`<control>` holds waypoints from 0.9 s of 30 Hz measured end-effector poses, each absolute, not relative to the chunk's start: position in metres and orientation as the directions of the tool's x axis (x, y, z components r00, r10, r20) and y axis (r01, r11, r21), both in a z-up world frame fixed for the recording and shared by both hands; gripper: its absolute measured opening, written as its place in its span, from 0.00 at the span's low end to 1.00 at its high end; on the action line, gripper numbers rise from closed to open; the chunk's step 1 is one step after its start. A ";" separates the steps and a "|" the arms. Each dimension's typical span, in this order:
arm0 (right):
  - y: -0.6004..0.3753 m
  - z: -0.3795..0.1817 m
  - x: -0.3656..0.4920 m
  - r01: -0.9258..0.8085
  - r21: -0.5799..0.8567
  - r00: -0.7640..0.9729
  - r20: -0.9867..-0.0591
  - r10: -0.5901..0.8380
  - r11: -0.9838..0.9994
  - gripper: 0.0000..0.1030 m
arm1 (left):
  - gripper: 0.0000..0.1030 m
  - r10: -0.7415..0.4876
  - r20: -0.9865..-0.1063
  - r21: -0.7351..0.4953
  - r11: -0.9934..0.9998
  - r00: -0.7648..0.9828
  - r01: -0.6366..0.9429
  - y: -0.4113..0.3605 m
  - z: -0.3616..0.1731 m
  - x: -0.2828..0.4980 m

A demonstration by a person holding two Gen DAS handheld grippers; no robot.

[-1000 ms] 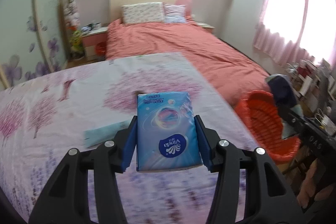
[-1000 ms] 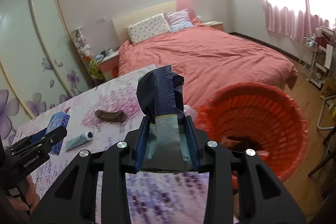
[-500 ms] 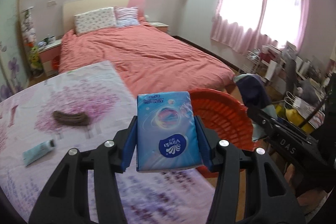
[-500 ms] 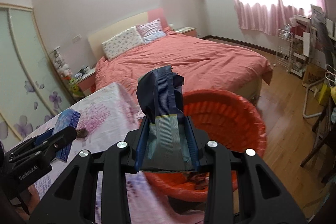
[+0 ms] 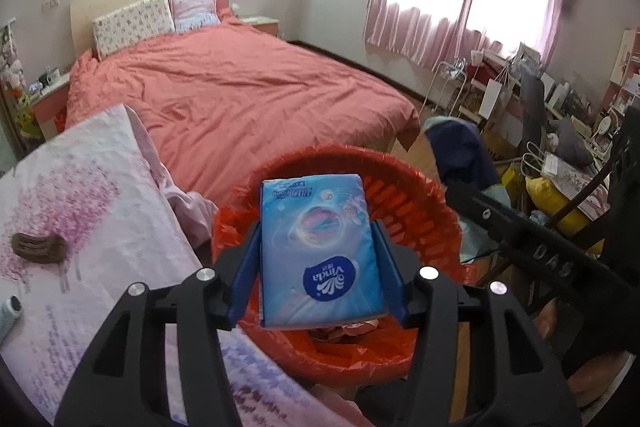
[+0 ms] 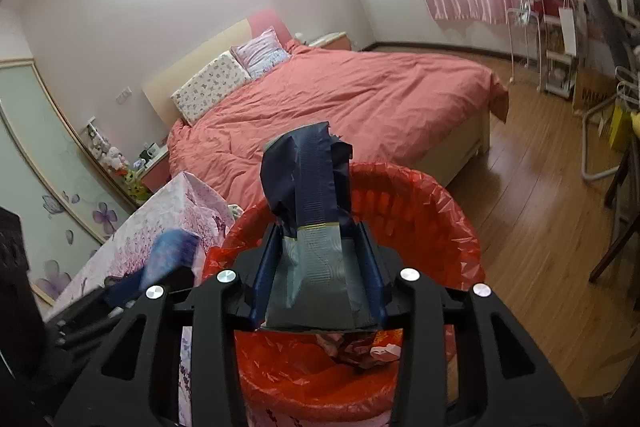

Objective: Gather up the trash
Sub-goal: 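Carry the blue wrapper and tissue pack over the orange basket and open both tools, then grasp the light-blue tube with the left tool while the right tool reaches the brown hair clip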

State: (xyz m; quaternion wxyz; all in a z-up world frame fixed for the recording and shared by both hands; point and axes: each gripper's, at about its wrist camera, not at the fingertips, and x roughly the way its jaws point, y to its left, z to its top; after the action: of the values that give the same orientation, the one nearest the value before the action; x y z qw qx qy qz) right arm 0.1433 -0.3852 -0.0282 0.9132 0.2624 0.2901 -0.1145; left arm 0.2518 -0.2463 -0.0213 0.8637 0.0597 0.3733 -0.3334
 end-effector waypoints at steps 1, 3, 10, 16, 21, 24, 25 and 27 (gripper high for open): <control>-0.388 -0.031 0.144 0.362 0.423 0.803 -0.594 -0.047 0.831 0.46 | 0.53 -0.527 -0.692 -0.146 0.772 0.494 0.619 -0.249 -0.026 0.254; -0.390 -0.035 0.146 0.366 0.433 0.797 -0.602 -0.038 0.823 0.52 | 0.57 -0.515 -0.703 -0.138 0.776 0.491 0.615 -0.251 -0.033 0.257; -0.387 -0.042 0.142 0.385 0.411 0.777 -0.627 -0.051 0.827 0.53 | 0.61 -0.460 -0.725 -0.108 0.810 0.512 0.576 -0.234 -0.046 0.264; -0.368 -0.035 0.143 0.380 0.317 0.765 -0.636 -0.103 0.869 0.53 | 0.64 -0.368 -0.733 -0.037 0.862 0.572 0.506 -0.187 -0.048 0.267; -0.340 -0.032 0.144 0.339 0.258 0.762 -0.640 -0.103 0.905 0.54 | 0.68 -0.265 -0.740 0.016 0.912 0.619 0.410 -0.132 -0.050 0.275; -0.316 -0.031 0.146 0.292 0.244 0.761 -0.645 -0.071 0.925 0.55 | 0.69 -0.199 -0.743 0.030 0.944 0.639 0.329 -0.091 -0.052 0.280; -0.311 -0.030 0.146 0.281 0.237 0.761 -0.645 -0.065 0.930 0.55 | 0.70 -0.169 -0.743 0.040 0.954 0.647 0.296 -0.077 -0.053 0.283; -0.299 -0.029 0.147 0.256 0.223 0.761 -0.647 -0.054 0.941 0.55 | 0.70 -0.110 -0.745 0.058 0.972 0.658 0.228 -0.051 -0.053 0.291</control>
State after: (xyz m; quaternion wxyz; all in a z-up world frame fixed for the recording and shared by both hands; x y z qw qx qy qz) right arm 0.1468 -0.2992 -0.0292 0.9262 0.1505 0.3355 -0.0839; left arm 0.2914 -0.0514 -0.0525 0.9074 0.0733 0.4032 -0.0931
